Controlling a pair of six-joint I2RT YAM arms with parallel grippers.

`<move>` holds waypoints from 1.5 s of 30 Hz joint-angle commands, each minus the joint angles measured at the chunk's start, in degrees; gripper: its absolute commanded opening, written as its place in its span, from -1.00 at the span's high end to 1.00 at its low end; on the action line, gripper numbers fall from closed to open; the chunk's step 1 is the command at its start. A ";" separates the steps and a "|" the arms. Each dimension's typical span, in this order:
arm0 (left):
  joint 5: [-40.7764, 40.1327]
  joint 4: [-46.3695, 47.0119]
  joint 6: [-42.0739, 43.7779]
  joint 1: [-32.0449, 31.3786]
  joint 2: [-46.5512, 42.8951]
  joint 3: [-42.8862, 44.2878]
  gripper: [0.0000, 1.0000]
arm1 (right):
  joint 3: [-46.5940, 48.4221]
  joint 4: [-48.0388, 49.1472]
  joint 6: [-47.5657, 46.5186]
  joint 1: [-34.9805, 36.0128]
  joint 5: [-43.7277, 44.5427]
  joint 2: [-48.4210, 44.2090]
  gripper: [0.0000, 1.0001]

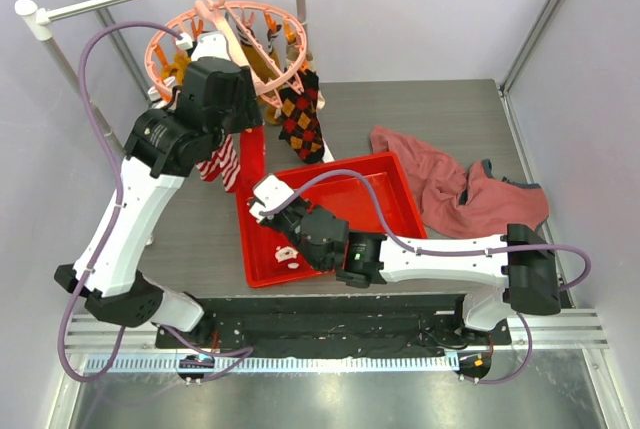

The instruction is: Remove the socks clipped to the hanger

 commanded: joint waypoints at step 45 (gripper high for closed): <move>4.22 5.21 4.34 -0.50 0.04 -2.96 0.99 | -16.48 -9.10 24.37 0.86 2.36 -12.97 0.85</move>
